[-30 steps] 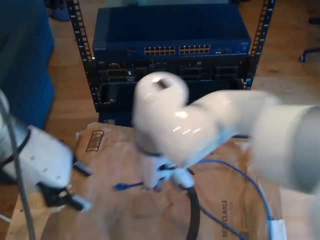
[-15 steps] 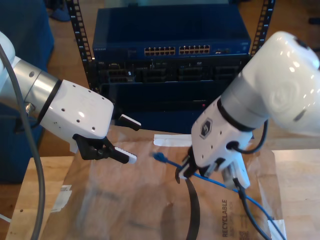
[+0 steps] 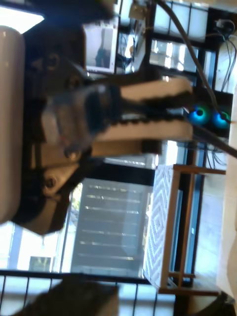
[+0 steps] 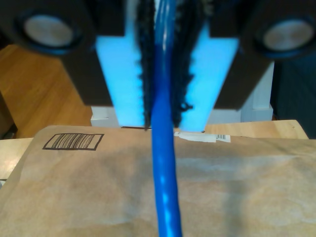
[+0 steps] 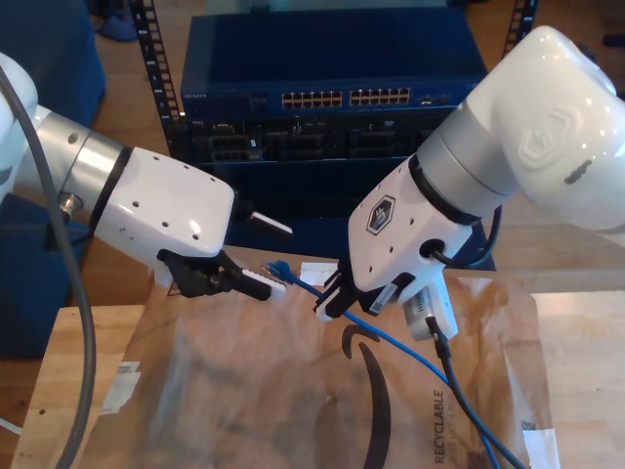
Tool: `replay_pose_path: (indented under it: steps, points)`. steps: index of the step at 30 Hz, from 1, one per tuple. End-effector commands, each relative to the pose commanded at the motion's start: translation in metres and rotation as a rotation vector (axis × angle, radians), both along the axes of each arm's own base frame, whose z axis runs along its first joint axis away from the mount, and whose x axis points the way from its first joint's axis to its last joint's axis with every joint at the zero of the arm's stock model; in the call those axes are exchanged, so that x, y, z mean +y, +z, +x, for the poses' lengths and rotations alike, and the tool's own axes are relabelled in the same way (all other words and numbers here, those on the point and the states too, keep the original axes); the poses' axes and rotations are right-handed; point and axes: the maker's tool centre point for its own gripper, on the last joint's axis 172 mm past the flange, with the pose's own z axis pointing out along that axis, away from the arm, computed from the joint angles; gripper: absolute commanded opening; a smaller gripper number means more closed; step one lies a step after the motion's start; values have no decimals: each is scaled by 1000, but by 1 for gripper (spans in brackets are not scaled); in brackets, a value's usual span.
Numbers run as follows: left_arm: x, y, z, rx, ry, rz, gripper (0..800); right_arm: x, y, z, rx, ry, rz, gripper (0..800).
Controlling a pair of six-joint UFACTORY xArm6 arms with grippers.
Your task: Grab the cable and plug it in
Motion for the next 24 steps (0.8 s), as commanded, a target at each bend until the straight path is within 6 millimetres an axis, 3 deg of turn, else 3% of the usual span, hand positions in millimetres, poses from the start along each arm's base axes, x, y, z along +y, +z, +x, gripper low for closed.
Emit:
replay_pose_path:
  steps: [6,18,24]
  points:
    - [-7,20,-12,-3,-48,-86,611,-16,2,11,-9,-36,11,3]
    - [-3,18,-7,-6,-30,-88,586,-16,15,-1,31,-22,76,3]
    - [-3,18,-7,-3,-26,-86,426,-15,15,-1,30,-23,78,3]
